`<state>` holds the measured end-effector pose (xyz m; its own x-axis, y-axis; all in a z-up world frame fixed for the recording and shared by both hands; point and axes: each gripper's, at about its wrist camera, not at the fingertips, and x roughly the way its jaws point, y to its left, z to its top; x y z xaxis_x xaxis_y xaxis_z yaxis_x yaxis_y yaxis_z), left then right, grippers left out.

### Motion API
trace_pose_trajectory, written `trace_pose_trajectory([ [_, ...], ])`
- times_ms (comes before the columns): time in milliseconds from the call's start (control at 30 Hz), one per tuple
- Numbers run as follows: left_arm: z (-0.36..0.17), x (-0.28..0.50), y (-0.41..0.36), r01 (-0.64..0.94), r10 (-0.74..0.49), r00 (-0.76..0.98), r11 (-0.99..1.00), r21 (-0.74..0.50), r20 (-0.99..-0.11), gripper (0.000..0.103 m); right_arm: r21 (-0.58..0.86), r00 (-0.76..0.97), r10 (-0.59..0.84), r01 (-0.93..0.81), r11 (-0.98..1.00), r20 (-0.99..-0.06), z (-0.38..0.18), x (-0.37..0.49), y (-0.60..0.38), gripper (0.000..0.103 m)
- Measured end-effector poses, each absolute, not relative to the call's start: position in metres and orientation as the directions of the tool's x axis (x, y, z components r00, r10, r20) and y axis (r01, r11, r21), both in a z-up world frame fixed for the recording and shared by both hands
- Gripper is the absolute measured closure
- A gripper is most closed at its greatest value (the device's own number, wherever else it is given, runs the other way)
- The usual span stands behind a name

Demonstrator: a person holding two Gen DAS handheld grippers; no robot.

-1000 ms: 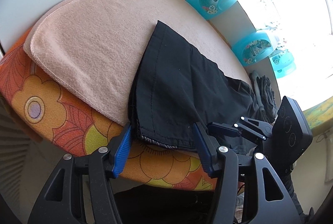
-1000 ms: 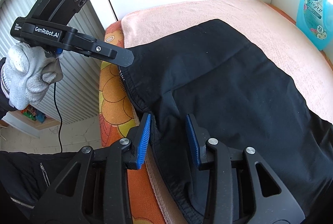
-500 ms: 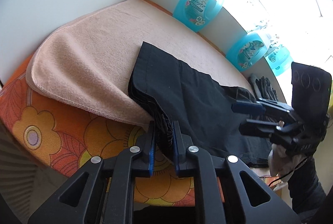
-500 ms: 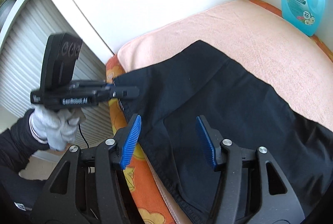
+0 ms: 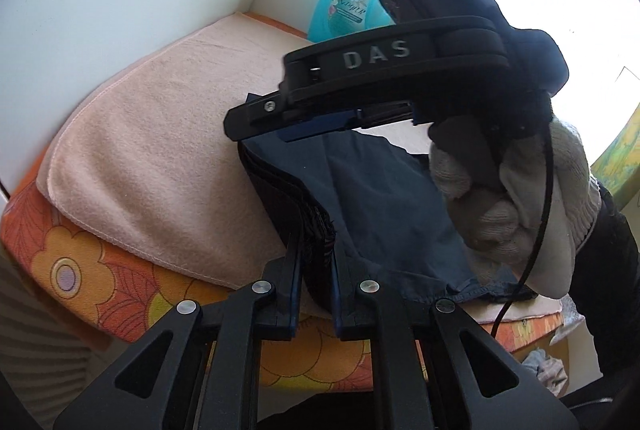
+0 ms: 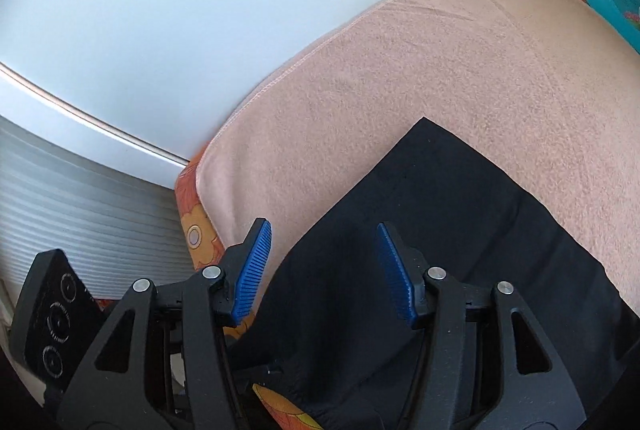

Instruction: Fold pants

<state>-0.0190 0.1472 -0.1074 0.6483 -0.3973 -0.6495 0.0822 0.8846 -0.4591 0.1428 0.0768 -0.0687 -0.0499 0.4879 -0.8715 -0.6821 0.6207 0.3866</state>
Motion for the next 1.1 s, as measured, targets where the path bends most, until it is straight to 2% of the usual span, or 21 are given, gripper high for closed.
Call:
trace_pose_trajectory([
  [300, -0.107, -0.012, 0.132, 0.126, -0.415, 0.647, 0.886, -0.447, -0.640, 0.093, 0.280, -0.041, 0.359, -0.713, 0.643, -0.932, -0.091, 0.141, 0.103, 0.046],
  [367, -0.105, -0.013, 0.131, 0.122, -0.396, 0.655, 0.896, -0.427, -0.644, 0.093, 0.212, 0.009, 0.326, -0.743, 0.635, -0.945, -0.092, 0.134, 0.102, 0.058],
  [433, -0.106, -0.017, 0.132, 0.107, -0.375, 0.663, 0.904, -0.414, -0.648, 0.093, 0.212, 0.015, 0.328, -0.734, 0.645, -0.944, -0.093, 0.135, 0.097, 0.084],
  [500, -0.110, -0.017, 0.132, 0.081, -0.347, 0.658, 0.915, -0.395, -0.668, 0.093, 0.255, -0.010, 0.354, -0.712, 0.654, -0.935, -0.094, 0.141, 0.090, 0.091],
  [600, -0.116, -0.016, 0.127, 0.052, -0.292, 0.654, 0.937, -0.345, -0.697, 0.092, 0.274, -0.008, 0.380, -0.706, 0.653, -0.925, -0.096, 0.138, 0.084, 0.094],
  [667, -0.121, -0.015, 0.126, 0.053, -0.306, 0.658, 0.930, -0.363, -0.689, 0.092, 0.281, 0.004, 0.399, -0.703, 0.654, -0.917, -0.095, 0.135, 0.080, 0.096],
  [933, -0.111, -0.024, 0.143, 0.074, -0.391, 0.721, 0.864, -0.498, -0.572, 0.097, 0.461, 0.026, 0.604, -0.619, 0.635, -0.797, -0.071, 0.138, 0.051, 0.098],
  [1100, -0.094, -0.033, 0.158, 0.081, -0.381, 0.753, 0.863, -0.499, -0.536, 0.097, 0.498, 0.028, 0.672, -0.649, 0.575, -0.740, -0.043, 0.136, 0.067, 0.101],
])
